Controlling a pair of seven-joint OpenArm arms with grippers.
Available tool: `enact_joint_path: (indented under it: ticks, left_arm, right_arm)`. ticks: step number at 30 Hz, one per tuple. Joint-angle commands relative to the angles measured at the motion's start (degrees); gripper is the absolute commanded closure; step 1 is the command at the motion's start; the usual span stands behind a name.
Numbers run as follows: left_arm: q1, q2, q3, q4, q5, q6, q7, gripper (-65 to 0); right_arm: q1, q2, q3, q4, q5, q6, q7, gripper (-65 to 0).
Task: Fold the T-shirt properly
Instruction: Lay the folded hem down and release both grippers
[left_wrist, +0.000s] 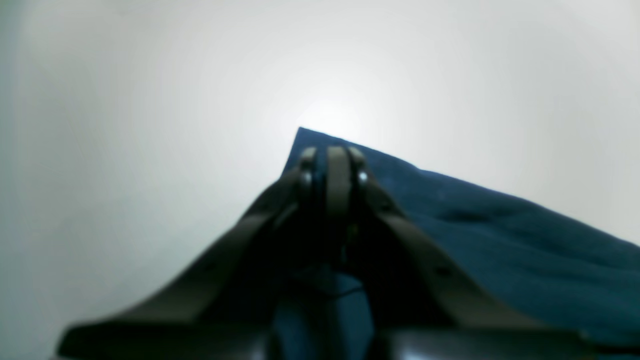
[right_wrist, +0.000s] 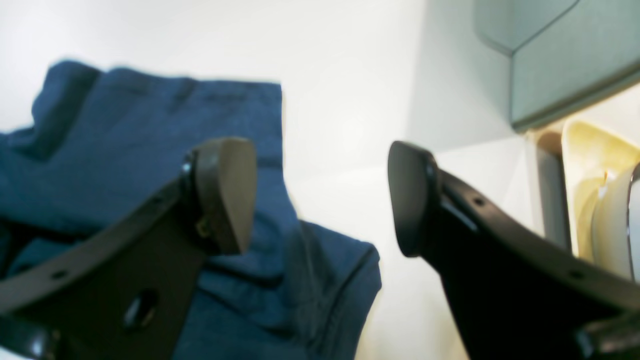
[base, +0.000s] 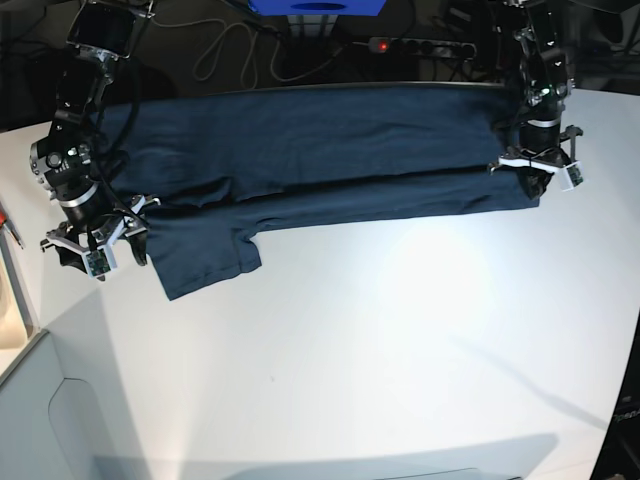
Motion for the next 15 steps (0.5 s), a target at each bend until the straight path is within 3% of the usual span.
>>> enact_joint_path:
  ticks: [1, 9, 15]
  left_arm:
    - [-0.1, -0.6, -0.4, 1.2, -0.2, 0.1, -1.6, 0.0]
    - [1.4, -0.6, -0.4, 5.3, -0.2, 0.1, -1.6, 0.0]
    - [1.4, -0.6, -0.4, 5.6, -0.2, 0.2, -1.6, 0.0]
  right_arm:
    - [1.8, 0.8, -1.3, 0.8, 1.0, 0.1, 0.3, -39.7]
    - [12.9, 0.8, -8.2, -9.8, 1.0, 0.1, -9.8, -39.7]
    - [19.2, 0.7, -8.2, -24.9, 1.0, 0.1, -10.4, -39.7]
